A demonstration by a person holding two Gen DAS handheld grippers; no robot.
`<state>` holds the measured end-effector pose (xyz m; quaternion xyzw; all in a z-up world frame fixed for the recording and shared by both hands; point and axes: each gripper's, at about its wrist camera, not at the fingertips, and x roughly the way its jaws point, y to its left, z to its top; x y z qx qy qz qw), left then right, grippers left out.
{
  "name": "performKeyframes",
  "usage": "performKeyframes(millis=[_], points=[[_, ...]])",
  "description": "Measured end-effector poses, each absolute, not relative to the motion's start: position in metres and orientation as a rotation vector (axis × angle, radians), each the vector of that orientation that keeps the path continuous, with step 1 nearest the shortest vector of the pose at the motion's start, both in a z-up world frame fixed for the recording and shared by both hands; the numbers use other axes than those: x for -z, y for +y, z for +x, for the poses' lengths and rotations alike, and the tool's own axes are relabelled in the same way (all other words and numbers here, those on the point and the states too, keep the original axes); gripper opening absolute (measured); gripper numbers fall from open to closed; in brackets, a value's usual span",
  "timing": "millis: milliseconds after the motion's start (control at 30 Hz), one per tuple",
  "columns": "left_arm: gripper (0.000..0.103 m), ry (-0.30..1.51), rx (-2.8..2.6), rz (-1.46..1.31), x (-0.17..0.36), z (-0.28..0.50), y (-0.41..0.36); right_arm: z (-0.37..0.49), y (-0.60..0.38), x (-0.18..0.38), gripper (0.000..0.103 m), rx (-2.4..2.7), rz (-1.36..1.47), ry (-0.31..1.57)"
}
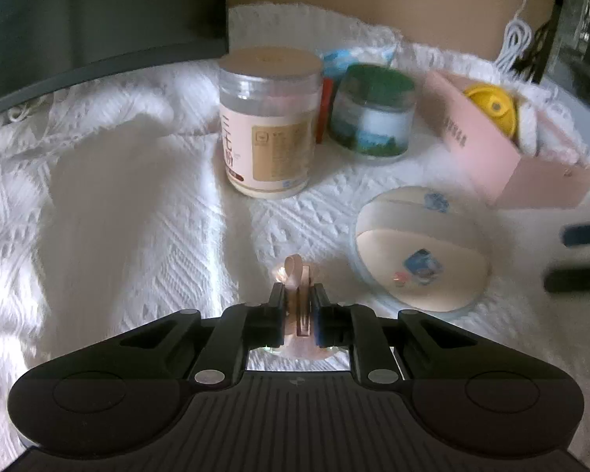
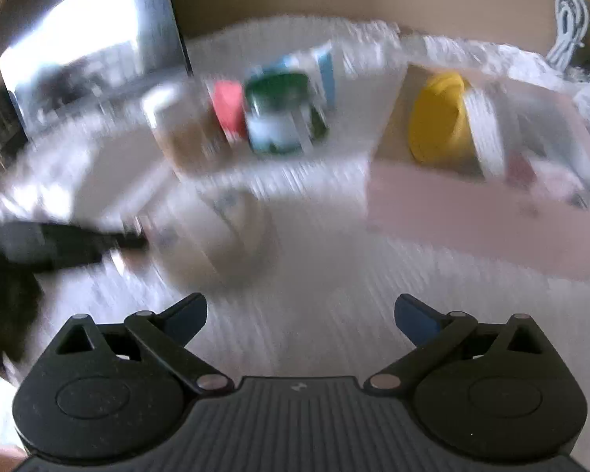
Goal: Organize soft objects
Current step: 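Grasp the beige round case with the right tool while the left holds the clip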
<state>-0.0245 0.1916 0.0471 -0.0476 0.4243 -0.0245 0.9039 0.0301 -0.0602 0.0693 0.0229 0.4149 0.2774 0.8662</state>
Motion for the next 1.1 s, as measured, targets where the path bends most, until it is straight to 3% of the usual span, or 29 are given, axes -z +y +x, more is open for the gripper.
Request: performKeyframes(millis=[233, 367, 600, 833, 933, 1100], points=[[0.016, 0.844, 0.155, -0.14, -0.068, -0.041, 0.179, 0.075, -0.025, -0.072, 0.102, -0.641, 0.128, 0.907], [0.016, 0.862, 0.163, -0.144, -0.062, -0.045, 0.172, 0.089, 0.001, -0.06, 0.091, -0.637, 0.052, 0.908], [0.016, 0.885, 0.139, -0.19, -0.05, -0.042, 0.18, 0.101, 0.008, -0.047, 0.091, -0.683, 0.126, 0.946], [0.015, 0.898, 0.135, -0.195, -0.046, -0.038, 0.18, 0.088, 0.012, -0.044, 0.09, -0.762, 0.14, 1.0], [0.015, 0.905, 0.121, -0.187, -0.044, -0.036, 0.178, 0.074, 0.015, -0.054, 0.082, -0.766, 0.123, 0.962], [0.015, 0.909, 0.091, -0.205, -0.042, -0.037, 0.185, 0.056, 0.009, -0.077, 0.081, -0.848, 0.127, 0.885]])
